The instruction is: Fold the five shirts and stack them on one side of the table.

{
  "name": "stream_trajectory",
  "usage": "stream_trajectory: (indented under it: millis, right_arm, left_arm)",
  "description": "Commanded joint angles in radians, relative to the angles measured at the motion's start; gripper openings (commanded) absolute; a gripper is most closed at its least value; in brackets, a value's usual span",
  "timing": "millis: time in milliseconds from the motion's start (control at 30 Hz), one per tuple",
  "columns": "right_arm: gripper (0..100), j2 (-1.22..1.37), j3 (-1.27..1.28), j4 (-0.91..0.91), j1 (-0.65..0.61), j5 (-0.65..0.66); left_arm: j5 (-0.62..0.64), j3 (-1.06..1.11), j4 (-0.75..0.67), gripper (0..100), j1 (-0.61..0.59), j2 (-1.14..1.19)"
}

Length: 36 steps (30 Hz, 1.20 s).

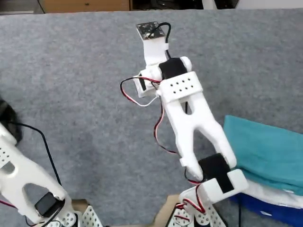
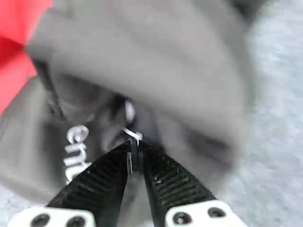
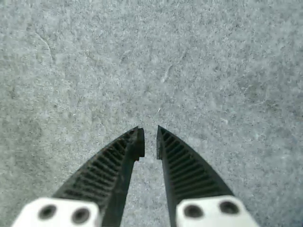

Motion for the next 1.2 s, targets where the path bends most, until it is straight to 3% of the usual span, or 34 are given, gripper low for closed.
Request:
stream_trajectory:
  millis: [0,200,367,600,700,800,900,1033,1167]
  right_arm:
    - [6.3,0.002,-0.056,-0.017,-0.012,-0.012]
    - [6.3,0.001,-0.056,-0.015,-0.002,-0.012]
    - [6.3,0.001,-0.05,-0.015,0.022,-0.012]
    - [6.3,0.01,-0.048,-0.026,0.041,-0.014]
    - [6.3,0.01,-0.053,-0.026,0.044,-0.014]
    - [6.3,0.01,-0.05,-0.026,0.044,-0.014]
    - [6.3,0.01,-0.05,-0.026,0.044,-0.014]
    - [6.3,0.01,-0.05,-0.026,0.044,-0.014]
    - [6.3,0.01,-0.056,-0.026,0.044,-0.008]
  left_arm:
    - [-0.003,-0.147,0.063,2,0.078,-0.019]
    - [-0.005,-0.129,0.063,2,0.146,-0.053]
    - [-0.005,-0.11,0.058,2,0.026,-0.047]
    - [-0.005,-0.006,-0.097,24,0.003,0.156]
    - [-0.011,-0.034,-0.103,19,0.011,0.245]
    - [-0.005,-0.106,-0.057,2,0.021,0.272]
    - [0.051,-0.255,0.052,2,0.041,0.272]
    - [0.092,-0.423,0.063,2,0.086,0.272]
    - [0.094,-0.462,0.066,2,0.172,0.255]
